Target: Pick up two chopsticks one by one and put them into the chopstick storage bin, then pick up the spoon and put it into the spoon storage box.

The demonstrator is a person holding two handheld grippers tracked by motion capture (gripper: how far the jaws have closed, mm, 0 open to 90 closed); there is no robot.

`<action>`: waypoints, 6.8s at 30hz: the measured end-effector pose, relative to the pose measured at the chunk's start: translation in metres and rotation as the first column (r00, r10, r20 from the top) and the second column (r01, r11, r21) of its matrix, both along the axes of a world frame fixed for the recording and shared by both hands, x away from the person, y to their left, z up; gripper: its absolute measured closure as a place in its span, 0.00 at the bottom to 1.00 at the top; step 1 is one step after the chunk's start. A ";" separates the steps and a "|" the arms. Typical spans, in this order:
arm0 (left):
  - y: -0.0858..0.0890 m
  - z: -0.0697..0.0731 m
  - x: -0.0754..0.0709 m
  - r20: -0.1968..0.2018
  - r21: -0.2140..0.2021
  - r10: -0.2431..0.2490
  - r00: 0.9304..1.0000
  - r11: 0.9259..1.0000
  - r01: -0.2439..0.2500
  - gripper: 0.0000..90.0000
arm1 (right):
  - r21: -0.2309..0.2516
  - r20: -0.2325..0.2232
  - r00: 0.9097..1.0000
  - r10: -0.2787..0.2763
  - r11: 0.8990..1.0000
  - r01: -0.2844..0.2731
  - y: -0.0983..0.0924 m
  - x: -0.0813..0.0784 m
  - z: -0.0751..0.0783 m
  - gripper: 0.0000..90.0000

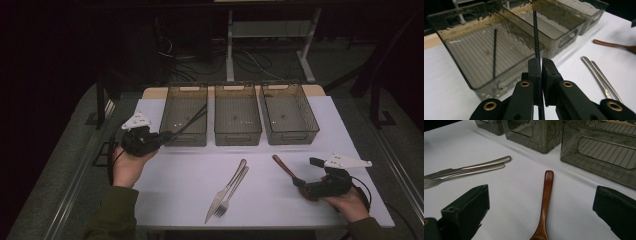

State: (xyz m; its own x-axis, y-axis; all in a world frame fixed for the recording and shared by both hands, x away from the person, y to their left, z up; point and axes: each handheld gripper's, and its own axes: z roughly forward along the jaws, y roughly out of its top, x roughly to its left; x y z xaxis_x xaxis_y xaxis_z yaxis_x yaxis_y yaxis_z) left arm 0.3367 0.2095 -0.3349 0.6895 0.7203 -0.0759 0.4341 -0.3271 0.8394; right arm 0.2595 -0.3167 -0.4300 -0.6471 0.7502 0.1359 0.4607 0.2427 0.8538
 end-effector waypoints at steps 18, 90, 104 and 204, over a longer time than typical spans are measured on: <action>-0.008 0.010 0.057 0.008 0.012 0.077 0.997 0.997 -0.077 0.95 | 0.000 0.002 1.000 0.002 1.000 -0.002 0.000 0.000 0.000 0.00; -0.053 -0.042 0.139 -0.144 0.259 0.183 0.972 0.955 -0.142 0.83 | 0.012 -0.004 1.000 0.013 1.000 -0.013 -0.001 0.000 0.000 0.00; -0.046 -0.022 0.126 -0.104 0.135 0.061 0.993 0.990 -0.047 0.61 | 0.015 -0.008 1.000 0.009 1.000 -0.009 -0.001 0.002 0.000 0.00; -0.039 -0.100 -0.064 0.006 -0.031 -0.150 0.989 0.988 0.151 0.00 | -0.124 -0.216 0.976 -0.017 0.992 -0.010 0.018 0.073 0.000 0.99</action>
State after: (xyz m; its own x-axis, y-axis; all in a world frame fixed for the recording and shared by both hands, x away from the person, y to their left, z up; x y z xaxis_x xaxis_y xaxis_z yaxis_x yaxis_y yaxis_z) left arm 0.2722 0.1700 -0.4351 0.7902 0.6056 -0.0941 0.3788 -0.3619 0.8518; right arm 0.3324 -0.2987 -0.4300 -0.6100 0.7720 0.1785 0.6320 0.3381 0.6973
